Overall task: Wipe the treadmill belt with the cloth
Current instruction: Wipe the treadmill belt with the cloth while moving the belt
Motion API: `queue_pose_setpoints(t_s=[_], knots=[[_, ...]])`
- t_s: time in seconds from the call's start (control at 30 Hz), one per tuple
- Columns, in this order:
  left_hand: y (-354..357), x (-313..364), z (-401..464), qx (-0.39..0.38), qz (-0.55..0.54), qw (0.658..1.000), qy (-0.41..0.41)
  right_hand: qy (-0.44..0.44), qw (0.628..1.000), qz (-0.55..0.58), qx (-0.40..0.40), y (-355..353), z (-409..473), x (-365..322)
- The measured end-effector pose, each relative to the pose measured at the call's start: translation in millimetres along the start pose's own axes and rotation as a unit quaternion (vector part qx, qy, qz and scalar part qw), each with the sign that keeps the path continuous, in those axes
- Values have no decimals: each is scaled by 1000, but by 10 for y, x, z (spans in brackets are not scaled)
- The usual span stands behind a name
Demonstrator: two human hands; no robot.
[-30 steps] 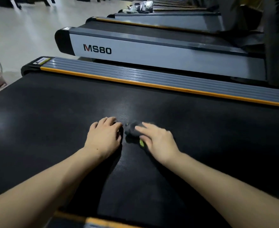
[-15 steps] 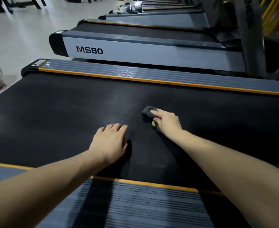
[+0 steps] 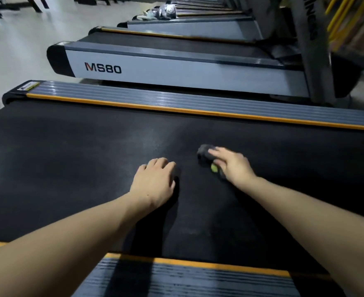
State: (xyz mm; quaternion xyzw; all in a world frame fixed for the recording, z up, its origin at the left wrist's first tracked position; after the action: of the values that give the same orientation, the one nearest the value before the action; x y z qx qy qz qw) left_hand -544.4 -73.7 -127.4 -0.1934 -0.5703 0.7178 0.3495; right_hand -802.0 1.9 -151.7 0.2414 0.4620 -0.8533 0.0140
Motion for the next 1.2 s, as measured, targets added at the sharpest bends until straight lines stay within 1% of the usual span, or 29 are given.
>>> queue_pose_setpoints(t_s=[0.03, 0.07, 0.17, 0.2, 0.27, 0.37, 0.4, 0.47, 0.5, 0.53, 0.6, 0.63, 0.7, 0.73, 0.8, 0.93, 1.0, 1.07, 1.1, 1.17, 1.2], knots=[[6, 10, 28, -4, 11, 1000, 15, 44, 999, -25, 4, -9, 140, 89], [6, 2, 49, -5, 17, 1000, 20, 64, 997, -46, 3, 9, 205, 127], [0, -104, 138, 4, 15, 999, 28, 73, 997, -38, 11, 31, 76, 34], [10, -139, 138, 5, 13, 1000, 27, 59, 998, -25, 15, 7, -65, -13], [55, -191, 106, 8, 11, 1000, 11, -2, 1000, 5, 9, -97, -465, -126], [83, -219, 146, 24, 28, 999, 1, -91, 993, 67, -37, -244, -996, -251], [84, -215, 171, 26, 33, 999, 2, -106, 990, 76, -57, -265, -1004, -220], [75, -185, 233, 25, 22, 999, -2, -110, 989, 59, -76, -235, -716, -61], [74, -148, 260, 23, 15, 1000, -4, -94, 993, 38, -63, -185, -464, 56], [70, -99, 271, 21, 10, 1000, -2, -58, 997, 20, -40, -152, -193, 158], [58, -1, 240, 16, 1, 1000, 9, 45, 999, 0, -11, -113, 190, 275], [51, 39, 188, 15, -4, 1000, 15, 81, 997, -1, -5, -81, 239, 281], [59, 85, 50, 11, -10, 999, 30, 104, 995, 4, -7, -60, 81, 175], [65, 88, -23, 8, -11, 999, 36, 89, 996, 11, -7, -82, -98, 98], [74, 69, -161, 4, -10, 999, 37, 28, 998, 44, -21, -204, -585, -81], [24, -19, -400, 3, -2, 999, 39, -83, 983, 108, -119, -507, -1511, -383], [-26, -18, -497, 4, 2, 999, 41, -118, 975, 124, -139, -548, -1526, -375], [-86, 17, -565, -5, 6, 999, 38, -130, 980, 92, -119, -443, -1205, -259], [-106, 30, -597, -10, 8, 999, 39, -109, 988, 68, -83, -358, -978, -181], [-164, 38, -715, -23, 5, 999, 34, 5, 999, 47, -9, -241, -608, -94], [-183, 43, -809, -27, 3, 999, 26, 58, 998, 36, 10, -202, -537, -93]])
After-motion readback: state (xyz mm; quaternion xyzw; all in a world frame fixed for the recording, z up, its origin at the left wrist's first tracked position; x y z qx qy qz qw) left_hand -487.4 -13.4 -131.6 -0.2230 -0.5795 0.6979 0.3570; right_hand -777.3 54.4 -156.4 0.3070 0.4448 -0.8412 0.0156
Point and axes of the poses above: each hand's wrist, its own z-axis towards the middle knuckle, its own y-axis out of the palm, x = y × z, the point moved 3 cm from there along z, towards the middle knuckle, and after that the axes turned 12 degrees about x, right-handed, at the moved point
